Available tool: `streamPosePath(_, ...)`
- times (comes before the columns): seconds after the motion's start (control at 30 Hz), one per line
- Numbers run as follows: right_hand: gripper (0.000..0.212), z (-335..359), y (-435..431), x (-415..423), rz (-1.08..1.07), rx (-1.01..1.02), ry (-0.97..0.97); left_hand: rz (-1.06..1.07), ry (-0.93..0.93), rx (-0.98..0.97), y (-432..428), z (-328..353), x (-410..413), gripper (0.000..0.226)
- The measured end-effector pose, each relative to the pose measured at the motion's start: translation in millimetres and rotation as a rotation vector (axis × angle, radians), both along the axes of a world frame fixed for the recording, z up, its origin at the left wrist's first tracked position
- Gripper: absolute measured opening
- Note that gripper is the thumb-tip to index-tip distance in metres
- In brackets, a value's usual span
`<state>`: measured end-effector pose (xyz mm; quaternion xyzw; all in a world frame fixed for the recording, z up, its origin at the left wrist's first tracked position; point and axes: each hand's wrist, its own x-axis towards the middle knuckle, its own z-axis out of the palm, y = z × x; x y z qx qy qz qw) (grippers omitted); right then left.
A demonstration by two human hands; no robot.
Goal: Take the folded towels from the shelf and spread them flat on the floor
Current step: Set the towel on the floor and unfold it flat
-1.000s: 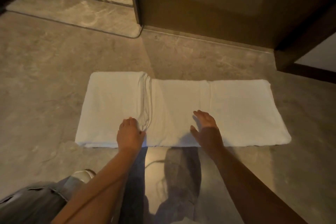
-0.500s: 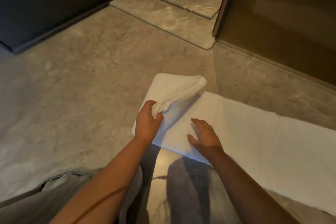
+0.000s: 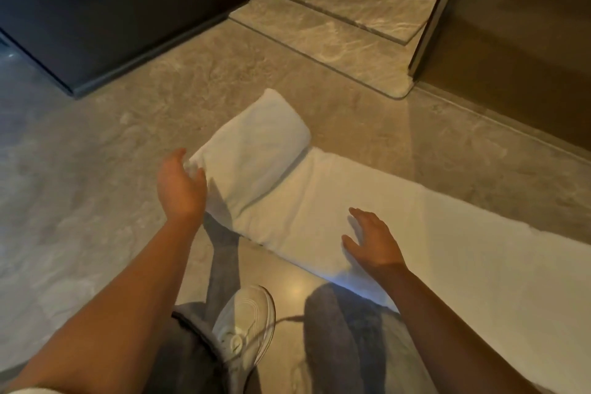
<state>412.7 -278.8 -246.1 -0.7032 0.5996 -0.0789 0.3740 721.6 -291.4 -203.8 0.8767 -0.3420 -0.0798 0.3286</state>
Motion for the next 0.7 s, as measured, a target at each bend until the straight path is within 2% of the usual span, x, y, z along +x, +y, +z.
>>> streamPosePath(0.1,0.057,-3.9,1.6,-5.7,-0.021,0.028,0.003,-0.18,-0.162,0.036,11.3,-13.5,-20.7,0.044)
streamPosePath(0.2,0.058,-11.1,4.7,-19.3,-0.059,0.05,0.019,-0.403,-0.119,0.119,18.3,-32.8,-64.6,0.045)
streamPosePath(0.3,0.058,-19.3,7.4,-41.4,-0.113,0.026,0.066,-0.699,-0.15,0.347,25.9,-54.0,-113.9,0.057)
streamPosePath(0.4,0.063,-26.6,11.7,-73.8,-0.171,0.025,0.215,-0.864,-0.106,0.607,36.9,-74.9,-153.2,0.074)
streamPosePath(0.57,0.078,-31.3,27.7,-131.6,-0.233,0.101,0.483,-0.93,-0.078,0.733,52.2,-103.1,-177.9,0.083)
streamPosePath(0.7,0.084,-42.7,49.7,-153.6,-0.255,0.228,0.408,-0.934,-0.097,0.741,47.9,-116.1,-175.6,0.085)
